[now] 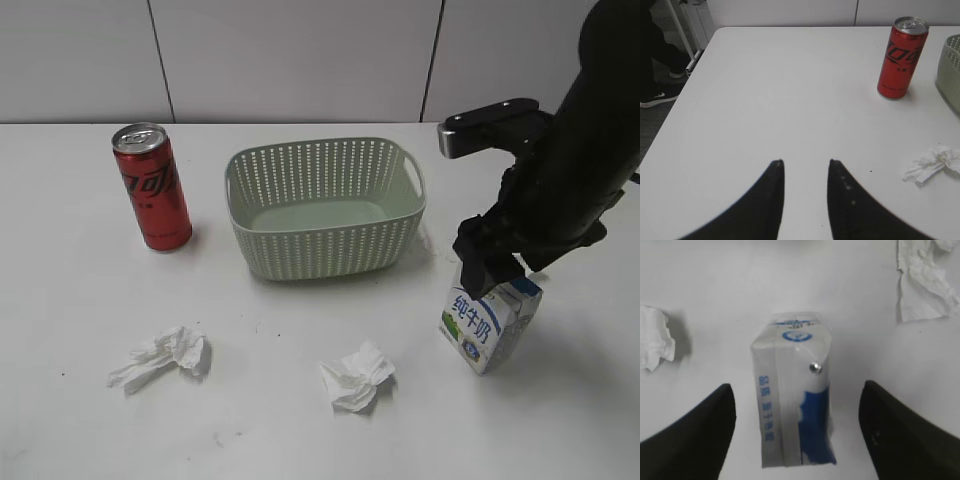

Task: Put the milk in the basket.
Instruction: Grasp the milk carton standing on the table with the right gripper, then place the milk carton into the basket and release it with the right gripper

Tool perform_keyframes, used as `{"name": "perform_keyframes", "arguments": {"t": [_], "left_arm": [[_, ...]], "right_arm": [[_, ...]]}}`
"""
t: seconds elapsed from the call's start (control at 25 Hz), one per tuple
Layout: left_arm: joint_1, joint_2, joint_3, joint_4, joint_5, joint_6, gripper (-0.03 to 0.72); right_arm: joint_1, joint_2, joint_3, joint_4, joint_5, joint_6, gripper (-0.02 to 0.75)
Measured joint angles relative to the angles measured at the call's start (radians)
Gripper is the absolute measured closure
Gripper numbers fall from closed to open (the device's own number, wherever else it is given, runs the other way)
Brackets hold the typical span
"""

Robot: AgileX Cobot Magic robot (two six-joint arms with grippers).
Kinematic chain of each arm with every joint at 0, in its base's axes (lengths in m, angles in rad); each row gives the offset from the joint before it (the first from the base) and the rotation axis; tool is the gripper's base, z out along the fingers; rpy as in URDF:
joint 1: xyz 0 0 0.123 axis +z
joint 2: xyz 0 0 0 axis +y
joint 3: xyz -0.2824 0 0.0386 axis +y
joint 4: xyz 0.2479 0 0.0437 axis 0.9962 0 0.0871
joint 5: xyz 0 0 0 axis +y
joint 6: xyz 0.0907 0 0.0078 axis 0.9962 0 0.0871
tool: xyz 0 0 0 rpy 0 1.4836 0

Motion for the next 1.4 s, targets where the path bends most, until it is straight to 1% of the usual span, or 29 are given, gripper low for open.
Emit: {"name": "perform_keyframes", "arguments": {"t": [0.4, 0.52, 0.6, 0.64, 0.68, 0.72, 0.84, 0.92, 1.04, 1.24, 1.4], "left_arm": [[0.000, 0.000, 0.000, 0.000, 0.000, 0.000, 0.467], [0.000, 0.000, 0.000, 0.000, 0.000, 0.000, 0.467], [0.000, 0.000, 0.000, 0.000, 0.000, 0.000, 0.467], [0.000, 0.000, 0.000, 0.000, 0.000, 0.000, 0.467], [0.000, 0.000, 0.000, 0.000, 0.000, 0.000, 0.467], [0.000, 0.000, 0.000, 0.000, 0.000, 0.000, 0.467], [0.000, 0.000, 0.000, 0.000, 0.000, 0.000, 0.467], [0.000, 0.000, 0.000, 0.000, 0.000, 0.000, 0.467], [0.000, 0.000, 0.000, 0.000, 0.000, 0.000, 0.467], [0.000, 0.000, 0.000, 0.000, 0.000, 0.000, 0.467], [0.000, 0.000, 0.000, 0.000, 0.000, 0.000, 0.467]], "right_arm": [[0.000, 0.146, 0.000, 0.003, -0.042, 0.001, 0.153], [0.000, 0.161, 0.000, 0.004, -0.047, 0.001, 0.216], [0.000, 0.162, 0.000, 0.004, -0.048, 0.002, 0.295], [0.000, 0.162, 0.000, 0.004, -0.049, 0.002, 0.354], [0.000, 0.162, 0.000, 0.003, -0.049, 0.002, 0.389], [0.000, 0.162, -0.001, 0.003, -0.049, 0.002, 0.403], [0.000, 0.162, -0.006, 0.003, -0.043, 0.002, 0.403], [0.000, 0.166, -0.024, 0.004, -0.009, 0.002, 0.403], [0.000, 0.172, -0.093, 0.004, 0.113, 0.001, 0.403], [0.000, 0.172, -0.301, 0.004, 0.321, -0.007, 0.403], [0.000, 0.172, -0.502, 0.004, 0.353, -0.009, 0.403]]}}
